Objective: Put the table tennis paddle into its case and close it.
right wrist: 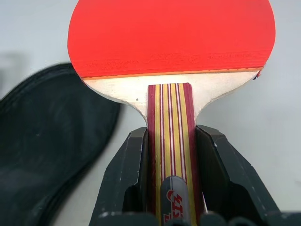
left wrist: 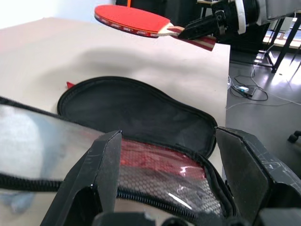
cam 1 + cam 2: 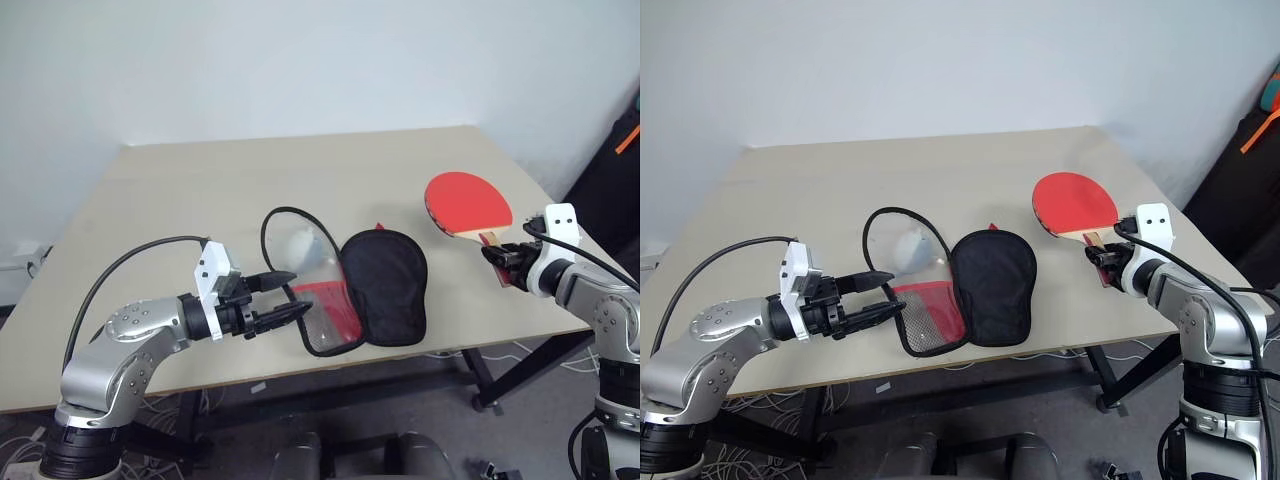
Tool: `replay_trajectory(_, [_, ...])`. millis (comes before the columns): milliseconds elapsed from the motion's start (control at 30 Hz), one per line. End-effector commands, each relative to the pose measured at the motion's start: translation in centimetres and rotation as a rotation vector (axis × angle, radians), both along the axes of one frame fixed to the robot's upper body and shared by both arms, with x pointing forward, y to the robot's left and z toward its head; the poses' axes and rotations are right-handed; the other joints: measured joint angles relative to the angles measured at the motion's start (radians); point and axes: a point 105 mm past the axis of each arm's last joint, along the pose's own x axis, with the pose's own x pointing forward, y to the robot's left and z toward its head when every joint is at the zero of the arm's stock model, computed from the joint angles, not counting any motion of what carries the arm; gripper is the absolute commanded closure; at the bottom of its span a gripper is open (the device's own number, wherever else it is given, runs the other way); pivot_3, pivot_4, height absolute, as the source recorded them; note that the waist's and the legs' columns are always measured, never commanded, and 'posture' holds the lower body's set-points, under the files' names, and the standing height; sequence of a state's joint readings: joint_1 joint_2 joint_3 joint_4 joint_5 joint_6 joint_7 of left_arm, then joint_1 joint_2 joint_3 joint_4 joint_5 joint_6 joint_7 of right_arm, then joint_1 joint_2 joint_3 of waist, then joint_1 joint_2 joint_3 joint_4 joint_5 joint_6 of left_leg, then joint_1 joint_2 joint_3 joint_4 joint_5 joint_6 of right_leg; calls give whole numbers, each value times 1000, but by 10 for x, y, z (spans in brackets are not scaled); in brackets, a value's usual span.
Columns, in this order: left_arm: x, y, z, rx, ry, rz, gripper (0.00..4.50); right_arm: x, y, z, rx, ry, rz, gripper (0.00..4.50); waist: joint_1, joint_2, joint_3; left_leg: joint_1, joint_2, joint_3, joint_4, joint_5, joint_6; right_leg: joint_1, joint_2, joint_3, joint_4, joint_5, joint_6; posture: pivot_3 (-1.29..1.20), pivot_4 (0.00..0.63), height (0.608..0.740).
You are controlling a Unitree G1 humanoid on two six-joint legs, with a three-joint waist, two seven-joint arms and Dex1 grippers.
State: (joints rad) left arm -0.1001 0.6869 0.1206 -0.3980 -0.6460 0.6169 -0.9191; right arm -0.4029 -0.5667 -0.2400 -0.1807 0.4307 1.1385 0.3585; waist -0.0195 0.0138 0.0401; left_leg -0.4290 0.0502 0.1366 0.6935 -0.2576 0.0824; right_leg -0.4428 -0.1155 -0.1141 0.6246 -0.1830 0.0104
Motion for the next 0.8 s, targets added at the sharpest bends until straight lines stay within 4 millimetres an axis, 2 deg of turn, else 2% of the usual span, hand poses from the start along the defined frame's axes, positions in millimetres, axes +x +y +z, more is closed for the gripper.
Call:
replay_trajectory(33, [3, -6, 11, -5, -39, -37, 1189, -1, 16, -6, -53, 85, -21, 3341, -1, 0, 0, 0, 0, 0, 0, 0, 0, 0, 0, 0, 0, 0, 0, 0, 0, 724])
replay_trajectory(100, [4, -7, 11, -7, -39, -42, 1189, 0, 29, -11, -27, 115, -36, 3341, -1, 0, 0, 0, 0, 0, 0, 0, -1, 0, 0, 0, 0, 0, 0, 0, 0, 724])
replay_trajectory(200, [6, -8, 11, -6, -36, -50, 1189, 1, 54, 5, 75, 79, -12, 3341, -5, 1, 1, 0, 1, 1, -1, 1, -2, -1, 1, 1, 1, 0, 0, 0, 0, 724])
replay_trajectory(367, [7, -9, 9, -3, -29, -58, 1189, -2, 81, 19, 133, 87, 5, 3341, -6, 2, 1, 0, 1, 5, -1, 2, -3, -3, 8, 6, 1, 2, 0, 0, 0, 724])
replay_trajectory(800, [13, -17, 6, -6, -16, -84, 1189, -10, 122, -8, 182, 203, -17, 3341, -8, 1, 0, 1, 13, 15, -5, 5, -10, -8, 14, 11, 1, 7, -7, 0, 0, 724])
